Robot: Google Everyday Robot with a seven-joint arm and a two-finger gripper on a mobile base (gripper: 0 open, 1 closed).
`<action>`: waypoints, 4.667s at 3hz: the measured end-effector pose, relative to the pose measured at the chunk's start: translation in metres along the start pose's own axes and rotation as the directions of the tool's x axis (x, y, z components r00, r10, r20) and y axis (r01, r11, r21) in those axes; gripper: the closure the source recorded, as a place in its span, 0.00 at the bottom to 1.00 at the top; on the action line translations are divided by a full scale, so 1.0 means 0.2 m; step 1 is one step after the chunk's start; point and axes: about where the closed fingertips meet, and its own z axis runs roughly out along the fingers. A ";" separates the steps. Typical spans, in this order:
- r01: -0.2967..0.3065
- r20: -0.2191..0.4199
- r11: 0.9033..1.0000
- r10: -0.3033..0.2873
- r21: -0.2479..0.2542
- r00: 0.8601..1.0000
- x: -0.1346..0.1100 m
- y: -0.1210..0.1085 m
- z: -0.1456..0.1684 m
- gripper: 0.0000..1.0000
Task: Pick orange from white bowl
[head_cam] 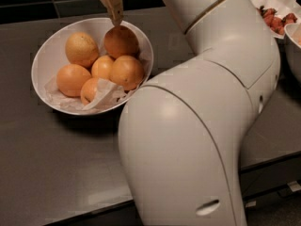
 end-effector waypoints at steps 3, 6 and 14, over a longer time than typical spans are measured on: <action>-0.047 0.038 0.998 0.046 0.030 0.998 0.02 0.05 0.02 0.00; -0.073 0.087 0.997 0.074 -0.019 0.993 -0.03 0.23 -0.02 0.00; -0.121 0.185 0.981 0.148 -0.150 0.972 -0.05 0.39 0.13 0.11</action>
Offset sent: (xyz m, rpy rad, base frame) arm -0.0017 -0.0092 -0.0115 0.0443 0.0466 -0.0039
